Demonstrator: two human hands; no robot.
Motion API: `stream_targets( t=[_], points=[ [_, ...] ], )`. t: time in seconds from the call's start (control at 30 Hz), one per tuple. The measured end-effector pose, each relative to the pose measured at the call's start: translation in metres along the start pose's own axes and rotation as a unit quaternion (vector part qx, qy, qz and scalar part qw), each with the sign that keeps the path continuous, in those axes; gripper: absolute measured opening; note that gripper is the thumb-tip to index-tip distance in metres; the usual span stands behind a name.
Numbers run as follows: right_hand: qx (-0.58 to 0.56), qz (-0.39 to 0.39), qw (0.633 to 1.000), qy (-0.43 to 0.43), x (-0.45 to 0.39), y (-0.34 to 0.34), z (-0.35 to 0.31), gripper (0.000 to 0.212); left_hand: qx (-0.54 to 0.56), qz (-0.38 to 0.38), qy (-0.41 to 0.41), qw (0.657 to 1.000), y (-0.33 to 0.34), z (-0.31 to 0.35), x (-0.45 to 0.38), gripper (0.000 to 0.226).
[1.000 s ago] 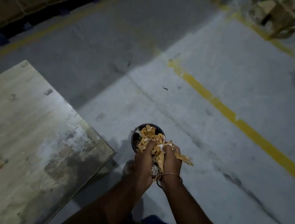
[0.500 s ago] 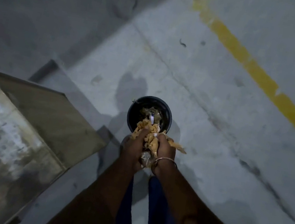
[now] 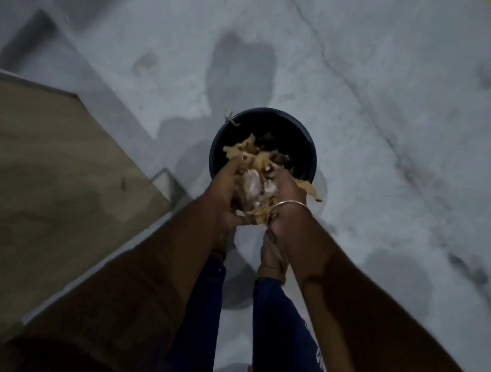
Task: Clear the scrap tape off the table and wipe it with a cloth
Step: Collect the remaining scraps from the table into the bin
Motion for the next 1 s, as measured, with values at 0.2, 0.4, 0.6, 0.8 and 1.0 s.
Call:
stream_targets(
  t=[0.2,0.4,0.6,0.8,1.0],
  points=[
    [0.058,-0.006,0.998,-0.023,0.008,0.016,-0.012,0.071,0.000,0.084,0.010,0.996,-0.003,0.011,0.009,0.049],
    [0.151,0.003,0.983,-0.106,0.037,0.026,-0.026,0.101,0.008,0.123,0.070,0.990,0.002,0.004,0.031,0.055],
    [0.202,0.022,0.971,-0.129,0.045,0.018,-0.023,0.142,0.047,0.132,0.125,0.982,0.007,-0.011,0.072,0.048],
    [0.224,-0.029,0.952,-0.205,0.137,-0.004,-0.040,0.065,0.071,0.152,0.197,0.966,0.018,-0.028,0.177,0.041],
    [0.216,-0.193,0.913,-0.287,0.335,-0.016,-0.031,0.014,0.100,0.140,0.293,0.940,0.011,-0.064,0.351,0.027]
  ],
)
Point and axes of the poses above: each hand's wrist, its own x-axis away from the middle knuckle, its own y-axis out of the palm, z = x × y, the point moved 1 cm from there along -x, towards the middle knuckle, and after that the axes turned 14 degrees about -x, right-handed, at the moved point
